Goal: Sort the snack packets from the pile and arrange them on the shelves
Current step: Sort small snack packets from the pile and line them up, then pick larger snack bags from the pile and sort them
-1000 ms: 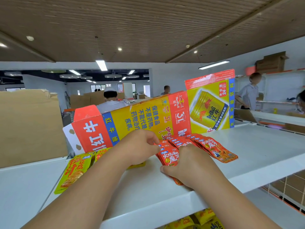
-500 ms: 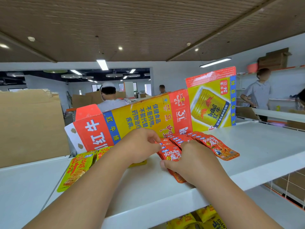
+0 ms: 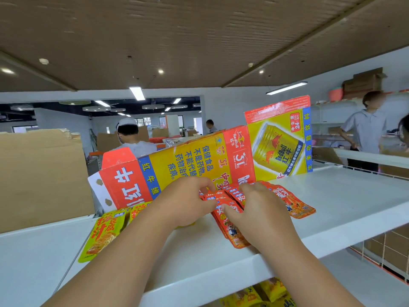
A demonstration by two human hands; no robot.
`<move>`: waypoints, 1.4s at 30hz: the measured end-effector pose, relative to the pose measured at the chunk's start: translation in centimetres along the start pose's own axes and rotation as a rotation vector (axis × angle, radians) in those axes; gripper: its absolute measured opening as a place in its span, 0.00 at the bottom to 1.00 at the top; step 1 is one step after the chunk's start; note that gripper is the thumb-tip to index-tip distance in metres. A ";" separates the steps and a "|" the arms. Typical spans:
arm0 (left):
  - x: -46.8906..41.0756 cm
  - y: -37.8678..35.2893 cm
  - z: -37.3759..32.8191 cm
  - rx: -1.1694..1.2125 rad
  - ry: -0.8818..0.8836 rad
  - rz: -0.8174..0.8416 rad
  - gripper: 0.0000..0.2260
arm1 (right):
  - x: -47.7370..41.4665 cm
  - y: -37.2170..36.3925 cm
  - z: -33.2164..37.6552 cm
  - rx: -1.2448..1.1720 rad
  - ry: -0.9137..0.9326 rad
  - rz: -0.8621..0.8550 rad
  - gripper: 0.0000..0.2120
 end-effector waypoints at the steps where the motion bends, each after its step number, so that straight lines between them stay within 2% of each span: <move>1: 0.2 0.2 -0.2 -0.032 -0.018 -0.018 0.12 | 0.0 0.1 0.1 -0.012 0.007 0.001 0.28; 8: 1.8 2.0 -1.3 -0.119 -0.093 -0.193 0.18 | 0.3 1.3 0.8 -0.088 0.068 0.000 0.21; 12: 3.7 4.4 -0.9 -0.147 -0.120 -0.313 0.22 | -0.3 2.3 2.6 -0.224 0.161 -0.009 0.23; 19: 8.4 8.7 3.6 -0.214 -0.001 -0.420 0.22 | -1.8 2.5 9.4 -0.309 0.318 0.042 0.23; 22: 11.1 10.9 6.6 -0.218 0.088 -0.431 0.22 | -2.1 1.9 13.4 -0.335 0.380 0.054 0.21; 27: 16.3 15.8 13.3 -0.233 0.234 -0.486 0.18 | -1.9 0.1 21.7 -0.375 0.492 0.111 0.15; 37: 28.3 26.1 25.6 -0.252 0.490 -0.539 0.16 | 0.2 -4.2 40.3 -0.377 0.650 0.275 0.19; 42: 34.8 28.5 32.7 -0.226 0.577 -0.492 0.16 | 2.5 -6.8 50.0 -0.424 0.699 0.415 0.15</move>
Point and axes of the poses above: each hand's wrist, its own x-axis away from the middle knuckle, its own y-axis out of the back of the hand, z = x × y, the point moved 2 cm from there along -x, towards the middle knuckle, and after that the axes turned 4 degrees about -x, right-handed, at the moved point
